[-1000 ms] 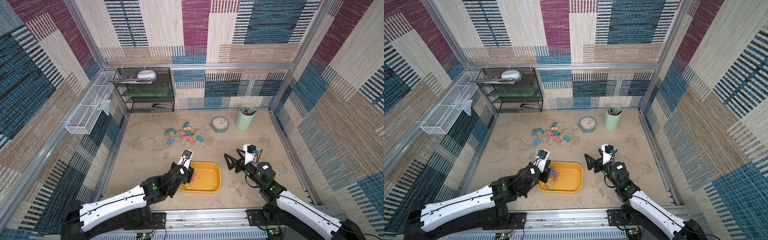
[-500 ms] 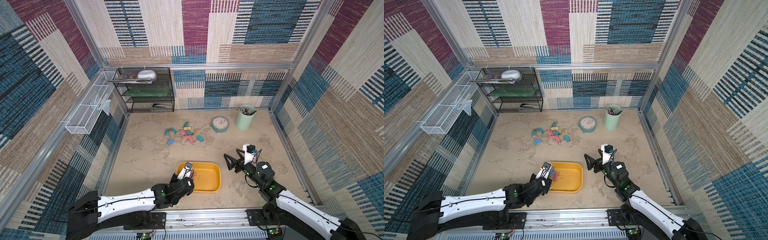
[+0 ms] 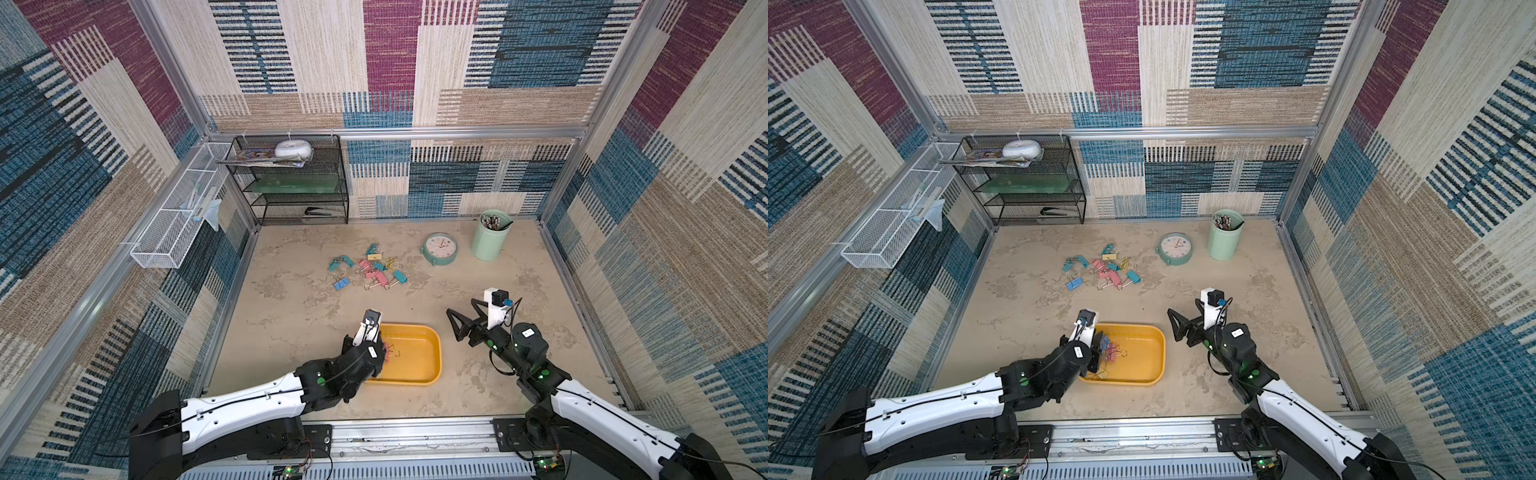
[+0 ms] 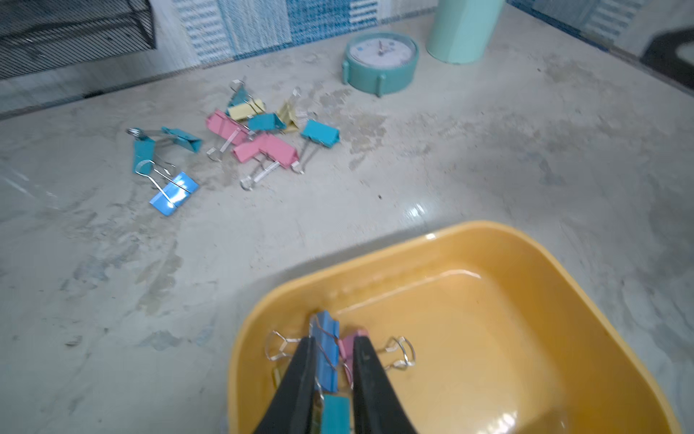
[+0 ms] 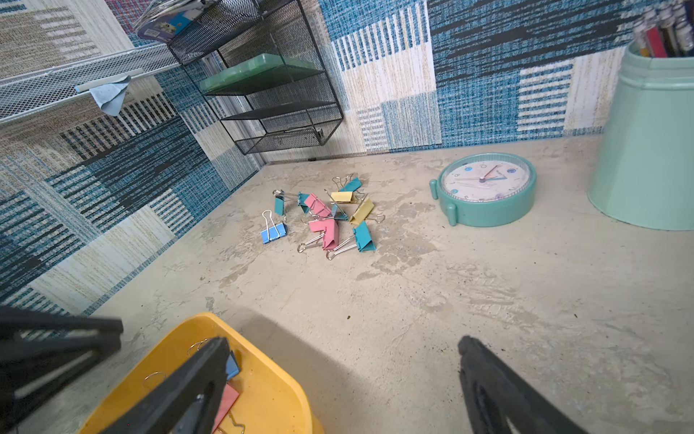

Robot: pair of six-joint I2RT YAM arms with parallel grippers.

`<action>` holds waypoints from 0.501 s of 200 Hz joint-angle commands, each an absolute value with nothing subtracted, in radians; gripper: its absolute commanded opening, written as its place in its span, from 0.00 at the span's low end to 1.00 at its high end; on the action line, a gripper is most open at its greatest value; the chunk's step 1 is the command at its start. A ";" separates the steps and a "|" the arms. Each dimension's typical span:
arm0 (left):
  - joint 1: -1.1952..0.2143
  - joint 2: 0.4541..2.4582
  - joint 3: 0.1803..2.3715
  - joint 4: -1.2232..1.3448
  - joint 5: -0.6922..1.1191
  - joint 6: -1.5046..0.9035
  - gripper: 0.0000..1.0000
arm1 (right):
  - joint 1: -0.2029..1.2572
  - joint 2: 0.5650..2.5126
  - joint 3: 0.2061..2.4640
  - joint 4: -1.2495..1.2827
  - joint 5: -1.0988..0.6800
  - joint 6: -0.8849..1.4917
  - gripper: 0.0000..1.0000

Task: Put the binder clips in the storage box
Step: Place the binder clip in the storage box, then pick up the binder clip at the center of the board.

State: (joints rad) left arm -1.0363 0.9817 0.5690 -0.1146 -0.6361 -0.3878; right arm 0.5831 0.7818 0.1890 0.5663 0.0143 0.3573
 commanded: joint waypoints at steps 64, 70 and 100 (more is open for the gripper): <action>-0.370 1.319 0.913 -0.211 -0.119 -0.367 0.21 | 0.584 0.790 0.191 0.600 -0.012 0.354 0.98; -0.331 1.360 0.926 -0.177 -0.076 -0.360 0.21 | 0.582 0.792 0.190 0.600 -0.012 0.354 0.99; -0.145 1.574 0.989 -0.030 0.204 -0.370 0.21 | 0.583 0.793 0.192 0.600 -0.009 0.359 0.98</action>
State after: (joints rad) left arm -0.2543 1.4544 0.9489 -0.1482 -0.0868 -0.3618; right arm 0.5831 0.7918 0.1890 0.5705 -0.0082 0.3565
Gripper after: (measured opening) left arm 0.206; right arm 0.985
